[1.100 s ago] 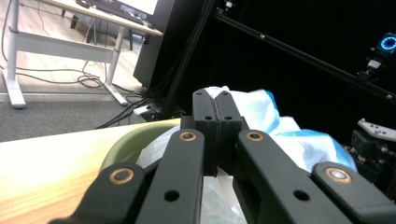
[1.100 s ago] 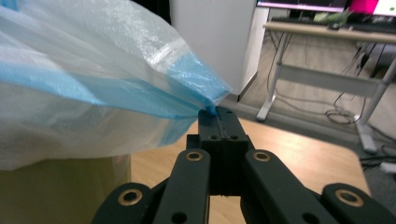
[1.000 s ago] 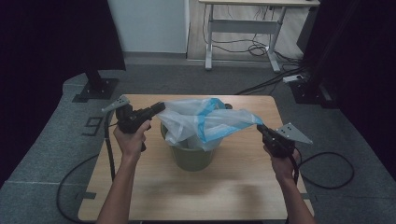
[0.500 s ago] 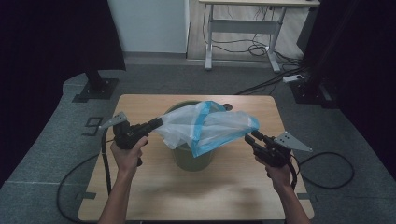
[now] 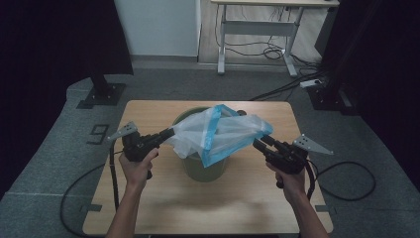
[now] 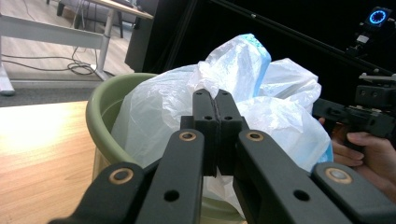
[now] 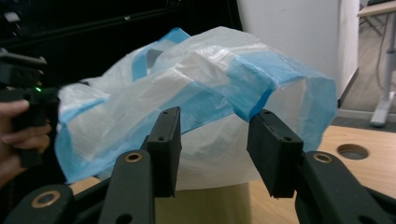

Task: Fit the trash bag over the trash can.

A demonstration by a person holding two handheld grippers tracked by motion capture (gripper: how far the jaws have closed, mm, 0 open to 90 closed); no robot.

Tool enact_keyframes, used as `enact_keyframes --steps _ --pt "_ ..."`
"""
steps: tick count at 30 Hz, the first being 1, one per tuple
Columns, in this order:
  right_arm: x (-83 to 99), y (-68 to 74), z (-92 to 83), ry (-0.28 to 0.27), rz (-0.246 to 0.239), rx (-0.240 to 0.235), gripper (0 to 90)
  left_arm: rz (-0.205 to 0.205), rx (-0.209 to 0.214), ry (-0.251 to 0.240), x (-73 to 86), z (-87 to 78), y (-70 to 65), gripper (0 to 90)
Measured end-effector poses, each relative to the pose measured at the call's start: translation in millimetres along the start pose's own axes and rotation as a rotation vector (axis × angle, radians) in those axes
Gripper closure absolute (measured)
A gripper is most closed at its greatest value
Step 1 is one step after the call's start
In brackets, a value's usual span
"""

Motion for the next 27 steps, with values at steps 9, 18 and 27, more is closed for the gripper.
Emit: enact_keyframes --steps 9,18,27 --pt "-1.9 6.3 -11.5 0.015 -0.025 0.028 49.8 0.014 -0.012 0.010 0.0 2.7 -2.8 89.7" --pt "-9.7 -5.2 -7.2 0.027 -0.030 0.097 49.4 0.021 -0.016 0.007 -1.6 0.5 -4.2 89.7" --pt "-14.6 -7.8 -5.9 0.016 -0.021 0.123 50.5 0.026 -0.011 0.009 -1.1 3.0 -6.8 89.7"
Point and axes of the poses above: each handheld gripper's, and its own axes: z roughly forward along the jaws, x roughly out of its underside, y roughly to its left, the point moved 5 cm from there along z, roughly forward along the jaws, and after that the axes turned 9 degrees about -x, right-handed, at the moved point
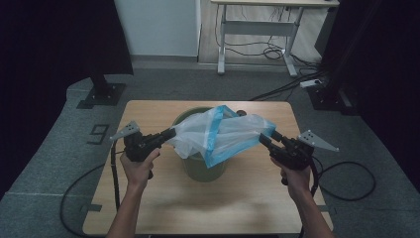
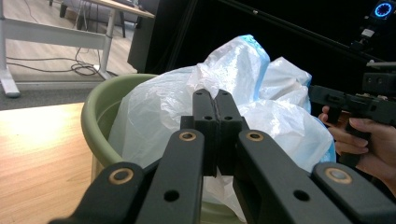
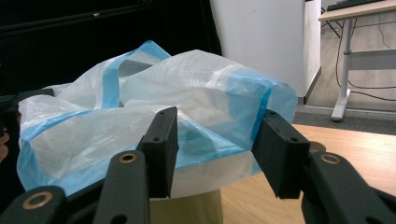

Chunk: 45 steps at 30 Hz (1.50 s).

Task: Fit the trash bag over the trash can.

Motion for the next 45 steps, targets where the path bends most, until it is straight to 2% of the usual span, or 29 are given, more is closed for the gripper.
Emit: enact_keyframes --steps 2,7,12,18,23,27,34,37,41,45 --pt "-0.6 0.3 2.0 0.003 -0.001 0.004 51.9 0.000 0.000 0.001 0.1 0.5 -0.5 89.7" --pt "-1.1 3.5 11.8 0.015 -0.012 0.002 74.3 0.007 0.000 0.003 0.2 1.8 -1.5 89.7" --pt "-0.3 5.1 15.0 0.023 -0.019 0.010 87.1 0.004 -0.002 -0.001 -0.1 0.3 -0.3 89.7" --pt "1.4 4.6 14.4 0.024 -0.030 0.007 88.6 0.002 -0.007 -0.002 1.0 -2.3 2.6 89.7" --pt "11.4 4.8 13.9 0.056 -0.069 0.001 88.8 0.000 -0.008 0.007 5.8 -4.9 5.0 89.7" --pt "24.4 5.4 13.5 0.094 -0.103 -0.004 88.9 -0.003 -0.013 0.014 10.2 -7.8 7.8 89.7" --pt "48.9 12.5 9.3 0.143 -0.117 -0.055 88.9 -0.021 0.000 0.010 21.2 -21.8 16.8 89.7" --pt "58.4 13.1 7.4 0.168 -0.123 -0.064 89.0 -0.028 -0.007 0.018 28.4 -24.9 21.9 89.7" --pt "69.7 10.5 7.0 0.196 -0.117 -0.073 89.0 -0.051 0.001 0.021 36.4 -26.8 29.2 89.7" --pt "90.7 7.1 9.8 0.244 -0.104 -0.098 89.0 -0.077 0.011 0.041 51.7 -25.9 38.8 89.6"
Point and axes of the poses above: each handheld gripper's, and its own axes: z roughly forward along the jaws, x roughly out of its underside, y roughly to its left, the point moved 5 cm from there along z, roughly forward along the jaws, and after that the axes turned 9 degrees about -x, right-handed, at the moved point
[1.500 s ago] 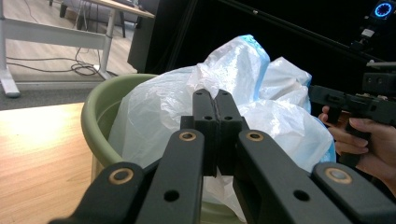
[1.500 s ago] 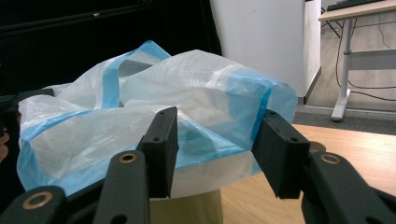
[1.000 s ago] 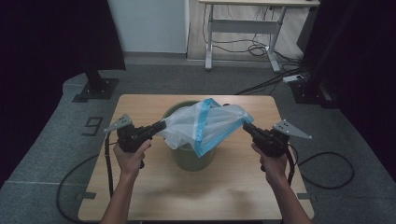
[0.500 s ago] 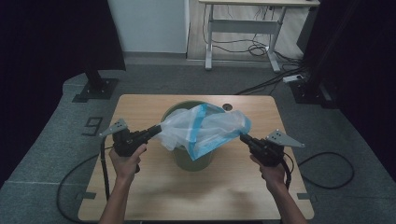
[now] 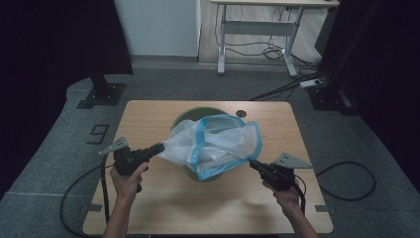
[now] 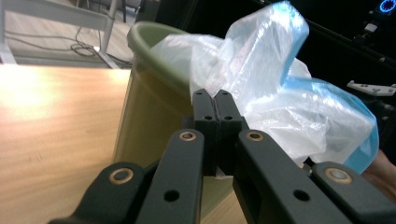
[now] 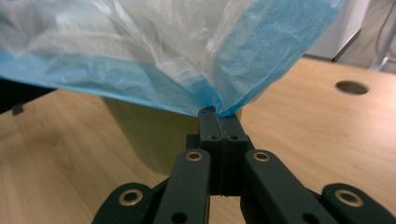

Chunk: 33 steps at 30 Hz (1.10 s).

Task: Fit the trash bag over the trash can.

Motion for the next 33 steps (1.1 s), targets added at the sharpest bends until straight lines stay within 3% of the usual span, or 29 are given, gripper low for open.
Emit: enact_keyframes --steps 11,17,20,24,29,32,33 --pt "19.3 6.7 20.3 0.083 -0.024 -0.040 88.9 -0.010 -0.015 0.034 17.7 8.8 10.6 89.7" --pt "21.7 5.4 23.8 0.105 -0.025 -0.040 88.9 0.006 -0.043 0.052 17.5 11.1 9.3 89.6" --pt "19.1 5.2 23.4 0.105 -0.031 -0.029 88.9 0.011 -0.051 0.036 12.7 7.4 7.8 88.7" --pt "14.8 5.0 20.9 0.102 -0.040 -0.017 88.9 0.025 -0.076 0.010 2.7 -0.8 2.1 74.5" --pt "6.5 5.1 15.9 0.095 -0.055 0.001 88.9 0.129 -0.158 -0.011 -22.8 -13.2 -24.1 54.3" --pt "4.8 4.8 15.3 0.095 -0.058 0.005 88.8 0.154 -0.169 -0.013 -29.3 -15.1 -32.1 46.0" --pt "4.6 4.6 15.3 0.096 -0.057 0.006 88.9 0.181 -0.178 -0.008 -34.1 -14.6 -39.2 44.0"
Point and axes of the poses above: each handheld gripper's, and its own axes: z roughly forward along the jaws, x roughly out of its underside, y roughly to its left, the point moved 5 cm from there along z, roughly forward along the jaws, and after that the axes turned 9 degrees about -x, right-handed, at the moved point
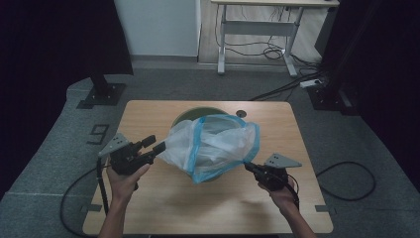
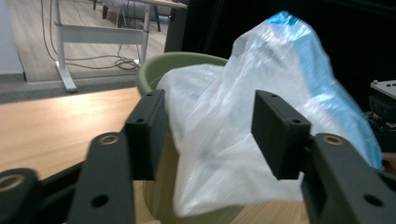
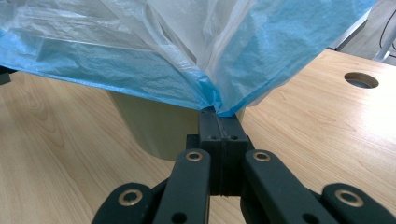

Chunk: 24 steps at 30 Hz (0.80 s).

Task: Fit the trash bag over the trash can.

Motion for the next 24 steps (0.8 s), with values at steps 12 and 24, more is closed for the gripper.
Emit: enact_keyframes --steps 12,24 --pt "-1.6 -0.4 0.9 0.005 0.006 0.001 88.8 0.072 0.029 0.153 -11.3 38.4 -30.7 32.3" --pt "-1.3 -1.9 -2.7 0.002 0.010 0.007 88.9 0.086 0.017 0.212 2.5 52.3 -32.8 57.8"
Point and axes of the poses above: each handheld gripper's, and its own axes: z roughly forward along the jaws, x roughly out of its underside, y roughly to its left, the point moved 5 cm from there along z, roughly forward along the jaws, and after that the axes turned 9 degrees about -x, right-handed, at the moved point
